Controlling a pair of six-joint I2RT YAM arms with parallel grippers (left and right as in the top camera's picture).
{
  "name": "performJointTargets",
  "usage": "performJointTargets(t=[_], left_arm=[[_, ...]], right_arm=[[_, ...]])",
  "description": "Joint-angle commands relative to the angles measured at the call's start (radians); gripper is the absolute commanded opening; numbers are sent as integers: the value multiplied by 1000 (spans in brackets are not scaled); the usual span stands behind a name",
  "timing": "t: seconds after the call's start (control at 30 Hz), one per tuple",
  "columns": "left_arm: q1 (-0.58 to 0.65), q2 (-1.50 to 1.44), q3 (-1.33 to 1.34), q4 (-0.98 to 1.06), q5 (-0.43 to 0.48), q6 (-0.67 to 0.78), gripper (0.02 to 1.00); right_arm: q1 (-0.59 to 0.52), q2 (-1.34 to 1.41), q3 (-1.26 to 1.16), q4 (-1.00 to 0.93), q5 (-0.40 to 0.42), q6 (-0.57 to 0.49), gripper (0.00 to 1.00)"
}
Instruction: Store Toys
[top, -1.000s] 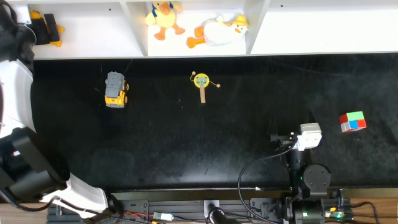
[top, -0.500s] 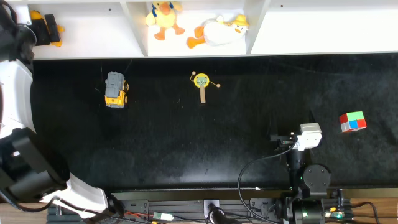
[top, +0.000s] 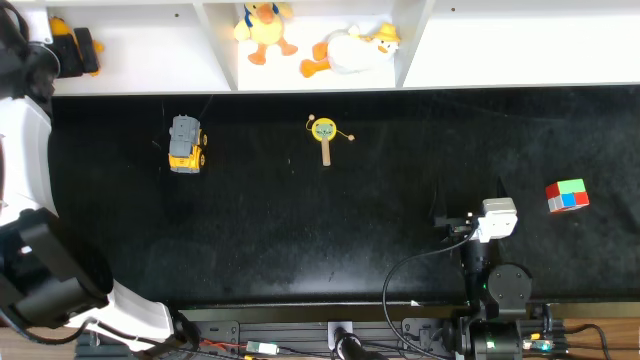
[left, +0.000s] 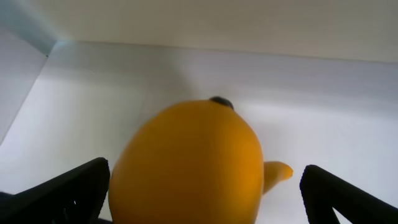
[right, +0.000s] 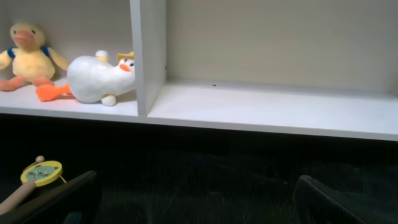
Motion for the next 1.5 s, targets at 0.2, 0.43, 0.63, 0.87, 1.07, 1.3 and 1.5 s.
performJointTargets(t=[0.2,0.43,0.63,0.87,1.07,1.3,1.5], left_arm=[[-10,-40,9,-39,10,0,998],[-10,-42,8,-67,10,0,998],[-10,-56,7,-78,9,0,998],[-10,-77,7,-125,-17,0,998],[-10,-103,-19,-129,-17,0,998],[-10,-183,-100,-124,-17,0,998],[-10,-278,-167,-121,-26,4,998]], right_arm=[[5,-6,-13,5,8,4,996],[5,-6,-13,5,8,4,996],[5,-6,-13,5,8,4,996],[5,-6,-13,5,8,4,996],[5,-6,-13,5,8,4,996],[5,-6,-13,5,8,4,996],[5,-6,-13,5,8,4,993]])
